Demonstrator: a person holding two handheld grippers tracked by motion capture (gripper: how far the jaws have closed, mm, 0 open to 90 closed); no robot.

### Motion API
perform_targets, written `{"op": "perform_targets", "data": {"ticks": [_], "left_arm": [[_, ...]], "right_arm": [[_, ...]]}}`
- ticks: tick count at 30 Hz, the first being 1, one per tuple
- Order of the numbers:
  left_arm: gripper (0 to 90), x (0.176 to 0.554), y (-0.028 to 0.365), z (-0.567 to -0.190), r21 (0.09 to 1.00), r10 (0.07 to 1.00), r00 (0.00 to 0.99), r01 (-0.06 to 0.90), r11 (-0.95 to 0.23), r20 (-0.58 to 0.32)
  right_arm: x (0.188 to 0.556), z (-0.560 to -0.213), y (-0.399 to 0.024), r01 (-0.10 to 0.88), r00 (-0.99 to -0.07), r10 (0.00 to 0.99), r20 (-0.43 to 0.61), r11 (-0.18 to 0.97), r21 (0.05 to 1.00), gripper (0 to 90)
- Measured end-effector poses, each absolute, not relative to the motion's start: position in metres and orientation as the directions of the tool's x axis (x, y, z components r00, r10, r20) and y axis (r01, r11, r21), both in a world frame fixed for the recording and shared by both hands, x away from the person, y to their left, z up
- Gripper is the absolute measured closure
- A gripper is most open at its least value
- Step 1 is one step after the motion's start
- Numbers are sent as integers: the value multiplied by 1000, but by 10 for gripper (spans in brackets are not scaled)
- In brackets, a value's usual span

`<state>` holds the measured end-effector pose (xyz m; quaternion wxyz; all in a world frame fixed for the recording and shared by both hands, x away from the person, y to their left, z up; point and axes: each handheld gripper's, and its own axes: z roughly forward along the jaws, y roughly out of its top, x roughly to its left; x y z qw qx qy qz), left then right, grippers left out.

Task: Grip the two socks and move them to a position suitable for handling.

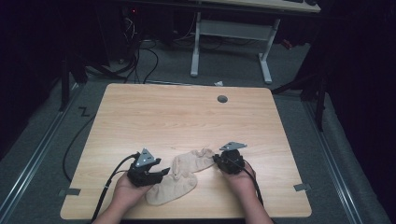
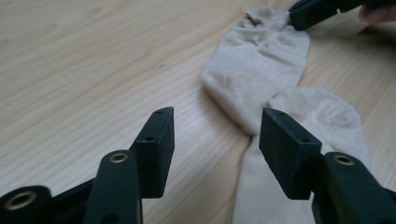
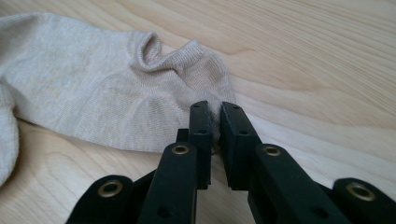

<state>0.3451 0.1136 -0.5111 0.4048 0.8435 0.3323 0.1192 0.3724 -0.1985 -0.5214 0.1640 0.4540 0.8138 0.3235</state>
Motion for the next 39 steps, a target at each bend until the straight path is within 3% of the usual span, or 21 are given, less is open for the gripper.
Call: {"op": "perform_targets", "data": {"ticks": [7, 9, 11, 13, 14, 17, 24, 33, 39], "left_arm": [[545, 326, 113, -501, 743, 630, 776, 445, -500, -41], [628, 313, 122, -496, 715, 603, 798, 437, -546, -27], [738, 310, 125, -497, 707, 581, 811, 451, -545, -69], [782, 306, 122, -501, 691, 551, 827, 463, -556, -111], [789, 303, 112, -508, 656, 547, 834, 450, -606, -67], [796, 303, 102, -516, 631, 528, 848, 437, -641, -51], [807, 322, 62, -521, 680, 444, 896, 344, -648, -30], [810, 325, 55, -521, 688, 384, 923, 279, -670, -1], [815, 316, 57, -523, 701, 359, 933, 275, -658, -29]], "right_arm": [[371, -520, -195, 621, -534, 845, -27, 414, 665, 814], [365, -514, -195, 597, -532, 845, -50, 416, 685, 768], [362, -511, -194, 589, -534, 844, -50, 414, 695, 764], [360, -508, -191, 576, -538, 841, -60, 418, 702, 757], [362, -509, -189, 577, -546, 836, -52, 420, 700, 757], [362, -510, -188, 578, -554, 831, -45, 423, 698, 758], [361, -516, -186, 593, -575, 817, -34, 446, 670, 759], [364, -519, -179, 577, -607, 794, -21, 459, 675, 758], [387, -522, -161, 598, -583, 812, -5, 434, 673, 807]]}}
